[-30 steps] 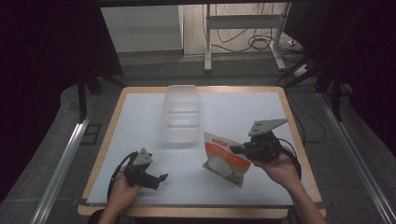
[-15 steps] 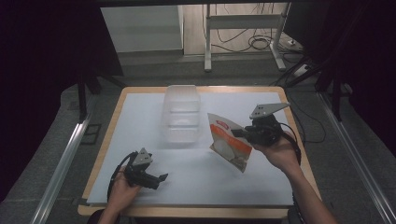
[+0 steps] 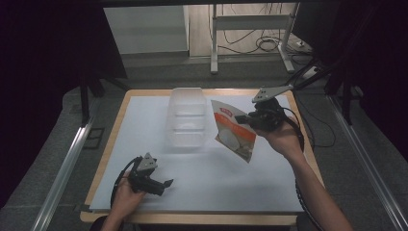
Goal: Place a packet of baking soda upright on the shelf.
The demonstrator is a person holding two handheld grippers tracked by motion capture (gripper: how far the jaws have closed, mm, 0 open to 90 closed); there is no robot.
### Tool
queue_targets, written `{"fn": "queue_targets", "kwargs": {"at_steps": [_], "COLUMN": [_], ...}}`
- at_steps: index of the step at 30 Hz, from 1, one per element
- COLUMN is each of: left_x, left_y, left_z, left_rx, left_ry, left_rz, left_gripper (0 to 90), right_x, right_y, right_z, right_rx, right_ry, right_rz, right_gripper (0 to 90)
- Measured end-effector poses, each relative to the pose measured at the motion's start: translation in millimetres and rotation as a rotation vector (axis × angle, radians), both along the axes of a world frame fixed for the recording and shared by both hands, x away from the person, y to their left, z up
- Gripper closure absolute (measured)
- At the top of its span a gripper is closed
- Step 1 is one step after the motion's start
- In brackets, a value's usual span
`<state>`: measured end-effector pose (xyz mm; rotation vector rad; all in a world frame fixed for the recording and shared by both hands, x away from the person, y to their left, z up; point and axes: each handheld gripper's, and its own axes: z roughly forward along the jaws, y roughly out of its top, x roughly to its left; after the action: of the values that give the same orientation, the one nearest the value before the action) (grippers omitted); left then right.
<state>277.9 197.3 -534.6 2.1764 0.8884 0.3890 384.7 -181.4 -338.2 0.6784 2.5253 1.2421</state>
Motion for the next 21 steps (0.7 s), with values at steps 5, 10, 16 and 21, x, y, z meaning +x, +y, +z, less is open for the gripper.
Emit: {"fn": "queue_targets", "kwargs": {"at_steps": [5, 10, 16, 21], "left_x": [0.3, 0.2, 0.2, 0.2], "left_y": [0.3, 0.2, 0.3, 0.1], "left_z": [-0.2, -0.2, -0.3, -0.4], "left_rx": [-0.001, -0.002, -0.003, -0.005], "left_ry": [0.001, 0.001, 0.003, 0.004], "left_rz": [0.0, -0.001, -0.002, -0.004], "left_gripper": [0.0, 0.0, 0.0, 0.0], "right_x": [15.3, 30.1, 47.9, 62.6], "right_y": [4.6, 14.8, 28.6, 39.6], "right_z": [6.1, 12.2, 17.8, 24.6], "right_rx": [0.007, 0.0, -0.003, 0.001], "right_ry": [-0.001, -0.011, -0.026, -0.042], "right_rz": [-0.009, -0.018, -0.03, -0.034], "right_gripper": [89.0, 89.0, 89.0, 89.0]}}
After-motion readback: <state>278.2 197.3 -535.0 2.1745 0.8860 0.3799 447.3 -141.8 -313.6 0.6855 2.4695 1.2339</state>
